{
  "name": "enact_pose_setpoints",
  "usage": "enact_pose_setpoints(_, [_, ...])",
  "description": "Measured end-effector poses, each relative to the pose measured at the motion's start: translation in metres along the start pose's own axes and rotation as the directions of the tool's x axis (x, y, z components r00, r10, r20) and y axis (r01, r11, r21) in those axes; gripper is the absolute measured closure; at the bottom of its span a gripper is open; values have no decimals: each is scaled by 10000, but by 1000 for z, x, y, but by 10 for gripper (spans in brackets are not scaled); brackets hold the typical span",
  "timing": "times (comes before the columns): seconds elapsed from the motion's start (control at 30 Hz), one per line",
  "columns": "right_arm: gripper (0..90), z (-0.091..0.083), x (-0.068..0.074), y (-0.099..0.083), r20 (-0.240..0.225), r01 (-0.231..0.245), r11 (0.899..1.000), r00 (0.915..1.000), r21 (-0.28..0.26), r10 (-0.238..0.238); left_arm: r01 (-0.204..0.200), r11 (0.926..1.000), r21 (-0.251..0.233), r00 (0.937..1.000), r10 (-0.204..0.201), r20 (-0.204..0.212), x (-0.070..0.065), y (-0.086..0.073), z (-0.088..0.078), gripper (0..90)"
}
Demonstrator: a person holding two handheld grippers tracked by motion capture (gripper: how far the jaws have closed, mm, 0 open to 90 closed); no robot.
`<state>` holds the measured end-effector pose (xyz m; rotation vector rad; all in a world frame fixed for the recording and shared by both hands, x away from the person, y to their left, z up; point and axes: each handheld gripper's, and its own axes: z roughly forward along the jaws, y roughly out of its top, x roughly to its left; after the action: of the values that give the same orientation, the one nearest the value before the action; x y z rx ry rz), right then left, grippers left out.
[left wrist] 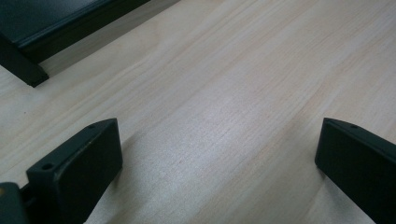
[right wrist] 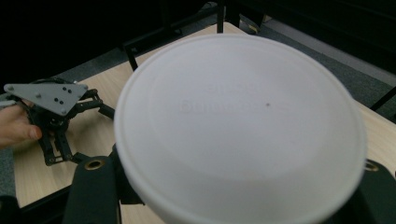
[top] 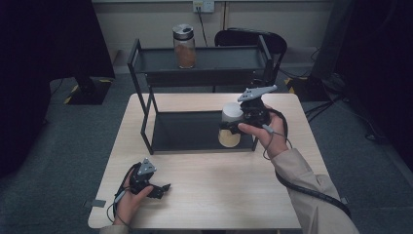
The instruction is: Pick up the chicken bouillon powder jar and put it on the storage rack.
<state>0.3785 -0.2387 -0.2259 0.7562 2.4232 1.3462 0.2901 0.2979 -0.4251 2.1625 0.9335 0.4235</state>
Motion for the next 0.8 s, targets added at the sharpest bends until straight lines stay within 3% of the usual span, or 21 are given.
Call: enact_pose_setpoints(0.8, [343,-15,5,79,466,417,9990,9980,180,-424,-13,10000,21,10000,13,0,0,0,0,0])
